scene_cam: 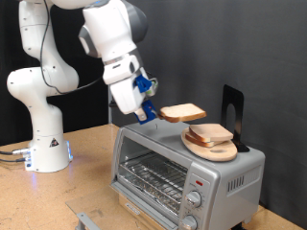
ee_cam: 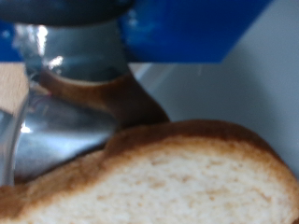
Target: Make a piece of toast with the oven
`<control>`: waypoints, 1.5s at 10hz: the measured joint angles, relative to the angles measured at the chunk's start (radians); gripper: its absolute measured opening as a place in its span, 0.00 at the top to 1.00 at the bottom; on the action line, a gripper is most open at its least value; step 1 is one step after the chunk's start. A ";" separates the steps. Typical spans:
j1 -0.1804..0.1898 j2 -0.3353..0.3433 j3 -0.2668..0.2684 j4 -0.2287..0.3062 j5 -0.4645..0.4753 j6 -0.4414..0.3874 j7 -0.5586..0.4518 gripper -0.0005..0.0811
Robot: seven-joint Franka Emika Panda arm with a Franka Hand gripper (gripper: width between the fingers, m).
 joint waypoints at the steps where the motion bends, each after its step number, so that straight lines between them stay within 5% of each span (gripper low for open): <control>1: -0.008 -0.025 -0.024 -0.019 0.000 -0.029 -0.022 0.52; 8: -0.094 -0.209 -0.137 -0.172 -0.059 -0.109 -0.151 0.52; 12: -0.097 -0.180 -0.141 -0.202 -0.065 -0.085 -0.171 0.52; 15: -0.120 -0.090 -0.144 -0.247 -0.104 0.038 -0.175 0.52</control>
